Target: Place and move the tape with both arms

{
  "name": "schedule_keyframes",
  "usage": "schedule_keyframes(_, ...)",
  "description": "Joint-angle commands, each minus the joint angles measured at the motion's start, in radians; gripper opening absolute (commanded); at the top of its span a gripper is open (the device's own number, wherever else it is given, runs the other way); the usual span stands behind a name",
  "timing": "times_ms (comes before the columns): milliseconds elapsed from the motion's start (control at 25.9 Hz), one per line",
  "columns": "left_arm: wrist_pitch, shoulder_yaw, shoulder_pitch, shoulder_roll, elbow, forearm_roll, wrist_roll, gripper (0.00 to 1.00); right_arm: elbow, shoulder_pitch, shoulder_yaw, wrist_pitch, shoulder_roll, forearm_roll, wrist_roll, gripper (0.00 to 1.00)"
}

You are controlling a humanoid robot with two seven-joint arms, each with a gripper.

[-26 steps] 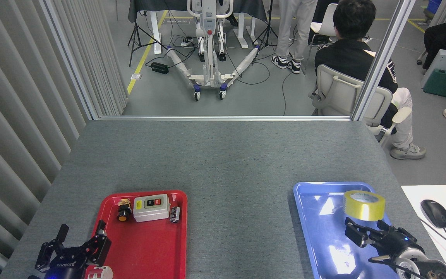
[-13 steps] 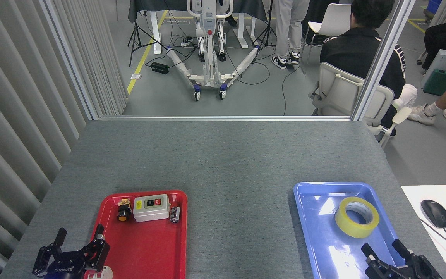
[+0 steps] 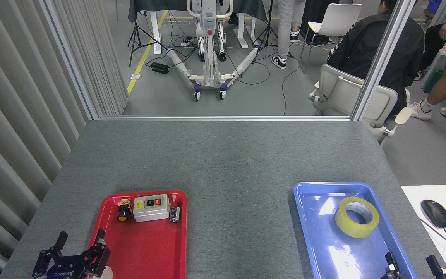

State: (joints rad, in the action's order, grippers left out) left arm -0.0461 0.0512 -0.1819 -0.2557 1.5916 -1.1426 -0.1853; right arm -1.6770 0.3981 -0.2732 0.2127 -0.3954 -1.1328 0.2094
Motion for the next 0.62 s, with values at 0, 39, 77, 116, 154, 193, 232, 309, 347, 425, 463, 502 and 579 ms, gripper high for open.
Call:
schedule_keyframes(0, 0.000, -0.001, -0.004, -0.002, -0.001, 0.001, 0.014, 1.00, 0.026, -0.021, 0.008, -0.050, -0.008, -0.018, -0.008, 1.00)
schedule_keyframes(39, 0.002, -0.001, -0.004, -0.002, -0.001, 0.003, 0.018, 1.00, 0.036, -0.041, 0.023, -0.053, -0.008, -0.019, -0.016, 1.00)
schedule_keyframes(77, 0.003, -0.001, -0.004, -0.001, -0.002, 0.009, 0.023, 1.00, 0.043, -0.064, 0.048, -0.053, -0.011, -0.019, -0.027, 1.00)
schedule_keyframes(116, 0.008, -0.001, -0.004, 0.001, -0.004, 0.014, 0.024, 1.00, 0.046, -0.079, 0.071, -0.053, -0.019, -0.021, -0.042, 1.00)
schedule_keyframes(154, 0.009, 0.001, -0.004, 0.001, -0.004, 0.015, 0.024, 1.00, 0.051, -0.087, 0.086, -0.055, -0.030, -0.022, -0.053, 1.00)
schedule_keyframes(193, 0.009, 0.001, -0.004, 0.003, -0.004, 0.021, 0.027, 1.00, 0.052, -0.088, 0.091, -0.056, -0.037, -0.022, -0.058, 1.00)
schedule_keyframes(232, 0.009, 0.001, -0.004, 0.004, -0.004, 0.021, 0.030, 1.00, 0.057, -0.094, 0.095, -0.056, -0.039, -0.022, -0.058, 1.00)
schedule_keyframes(309, 0.009, 0.001, -0.004, 0.004, -0.002, 0.024, 0.032, 1.00, 0.063, -0.111, 0.112, -0.062, -0.042, -0.019, -0.059, 1.00)
schedule_keyframes(347, 0.009, 0.001, -0.004, 0.004, -0.004, 0.026, 0.032, 1.00, 0.069, -0.119, 0.129, -0.061, -0.045, -0.019, -0.059, 1.00)
schedule_keyframes(425, 0.009, -0.001, -0.004, 0.003, -0.004, 0.026, 0.032, 1.00, 0.074, -0.142, 0.187, -0.061, -0.045, -0.021, -0.061, 1.00)
schedule_keyframes(463, 0.009, -0.001, -0.004, 0.001, -0.002, 0.026, 0.029, 1.00, 0.076, -0.151, 0.210, -0.061, -0.043, -0.021, -0.062, 1.00)
schedule_keyframes(502, 0.009, -0.002, -0.004, -0.001, -0.001, 0.026, 0.027, 1.00, 0.076, -0.154, 0.221, -0.061, -0.037, -0.021, -0.062, 1.00)
schedule_keyframes(579, 0.015, -0.004, -0.004, -0.007, 0.002, 0.026, 0.020, 1.00, 0.076, -0.154, 0.221, -0.061, -0.036, -0.021, -0.062, 1.00)
